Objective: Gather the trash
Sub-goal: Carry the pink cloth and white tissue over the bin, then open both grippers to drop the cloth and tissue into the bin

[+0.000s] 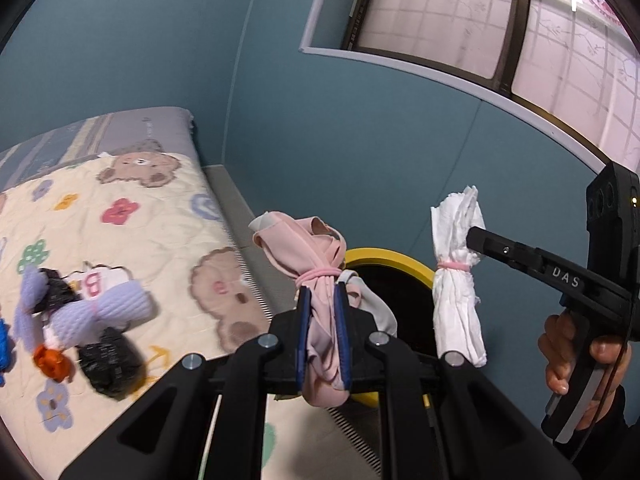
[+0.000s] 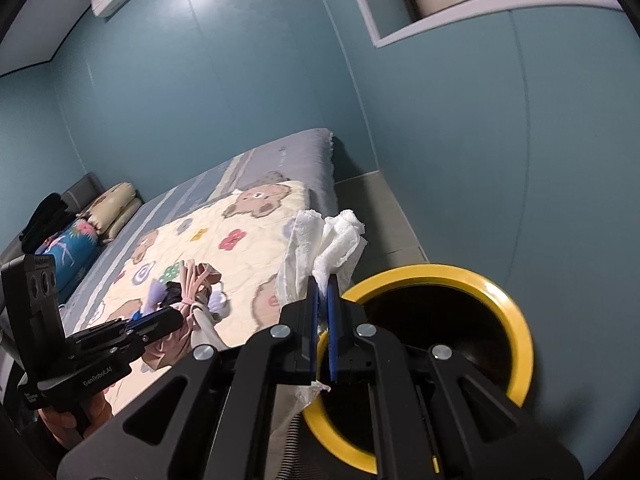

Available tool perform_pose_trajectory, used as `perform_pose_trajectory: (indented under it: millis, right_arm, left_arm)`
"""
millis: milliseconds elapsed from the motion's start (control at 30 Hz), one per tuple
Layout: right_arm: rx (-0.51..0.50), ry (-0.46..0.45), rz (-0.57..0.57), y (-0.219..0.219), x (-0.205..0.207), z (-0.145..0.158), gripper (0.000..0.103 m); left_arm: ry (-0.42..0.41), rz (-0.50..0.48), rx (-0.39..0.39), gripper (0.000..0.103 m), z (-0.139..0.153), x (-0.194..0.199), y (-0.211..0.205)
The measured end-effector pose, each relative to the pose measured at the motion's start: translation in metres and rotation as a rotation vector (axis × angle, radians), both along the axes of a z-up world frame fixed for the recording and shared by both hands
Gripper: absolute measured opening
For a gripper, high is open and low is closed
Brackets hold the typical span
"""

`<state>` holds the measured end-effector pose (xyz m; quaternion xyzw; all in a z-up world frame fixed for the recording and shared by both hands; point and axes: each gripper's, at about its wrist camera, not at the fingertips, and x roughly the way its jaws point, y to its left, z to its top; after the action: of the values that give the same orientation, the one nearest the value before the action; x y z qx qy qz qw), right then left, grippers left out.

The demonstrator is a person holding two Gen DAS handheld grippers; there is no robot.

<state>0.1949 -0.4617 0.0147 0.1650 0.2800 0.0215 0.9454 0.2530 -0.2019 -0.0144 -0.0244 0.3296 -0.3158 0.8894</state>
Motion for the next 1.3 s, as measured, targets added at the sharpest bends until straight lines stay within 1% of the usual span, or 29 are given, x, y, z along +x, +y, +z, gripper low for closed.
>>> perform_pose_trajectory:
  millis: [133, 300, 467, 700, 900, 933, 967, 1000, 1067, 1100, 1133, 1167, 1200, 1233, 1267, 1300]
  right_arm:
    - [-0.013, 0.014, -0.038, -0.019, 0.001, -0.009, 0.004]
    - [-0.012, 0.042, -0.063, -0.038, 0.003, -0.025, 0.004]
    - [-0.001, 0.067, -0.083, -0.051, 0.005, -0.04, 0.004]
    - [0.016, 0.096, -0.103, -0.061, 0.006, -0.057, 0.004]
    - [0.031, 0.101, -0.116, -0.065, 0.007, -0.064, 0.005]
    - [0.035, 0.1, -0.118, -0.065, 0.007, -0.064, 0.005]
    - [0.038, 0.1, -0.122, -0.063, 0.007, -0.064, 0.005]
    - [0.04, 0.101, -0.124, -0.064, 0.007, -0.064, 0.005]
    - [0.039, 0.106, -0.132, -0.065, 0.005, -0.064, 0.006]
    - [0.04, 0.109, -0.134, -0.066, 0.004, -0.065, 0.007]
    - [0.042, 0.116, -0.136, -0.067, 0.005, -0.065, 0.013]
    - [0.047, 0.122, -0.147, -0.068, 0.004, -0.066, 0.025]
    - [0.051, 0.125, -0.154, -0.069, 0.002, -0.067, 0.03]
    - [0.055, 0.126, -0.159, -0.069, 0.002, -0.068, 0.034]
    - [0.061, 0.131, -0.161, -0.069, 0.001, -0.069, 0.034]
    - [0.062, 0.139, -0.163, -0.068, 0.001, -0.071, 0.034]
  left_arm:
    - [0.014, -0.038, 0.01, 0.011, -0.006, 0.007, -0.026]
    - [0.055, -0.063, 0.004, 0.011, -0.02, 0.021, -0.054]
    - [0.12, -0.082, -0.007, 0.011, -0.036, 0.035, -0.074]
    - [0.147, -0.084, 0.0, 0.012, -0.051, 0.044, -0.091]
    - [0.149, -0.089, -0.003, 0.012, -0.053, 0.045, -0.099]
    - [0.155, -0.091, -0.007, 0.013, -0.053, 0.046, -0.1]
    - [0.158, -0.09, -0.008, 0.019, -0.053, 0.046, -0.1]
    - [0.16, -0.089, -0.009, 0.022, -0.054, 0.045, -0.101]
    - [0.154, -0.082, -0.007, 0.036, -0.053, 0.043, -0.101]
    - [0.15, -0.077, -0.007, 0.038, -0.053, 0.043, -0.101]
    - [0.149, -0.073, -0.01, 0.043, -0.052, 0.043, -0.099]
    - [0.151, -0.07, -0.015, 0.046, -0.051, 0.042, -0.098]
    - [0.151, -0.066, -0.017, 0.048, -0.05, 0.04, -0.096]
    - [0.15, -0.061, -0.017, 0.053, -0.049, 0.039, -0.094]
    - [0.147, -0.052, -0.017, 0.057, -0.048, 0.038, -0.091]
    - [0.141, -0.043, -0.014, 0.058, -0.047, 0.038, -0.088]
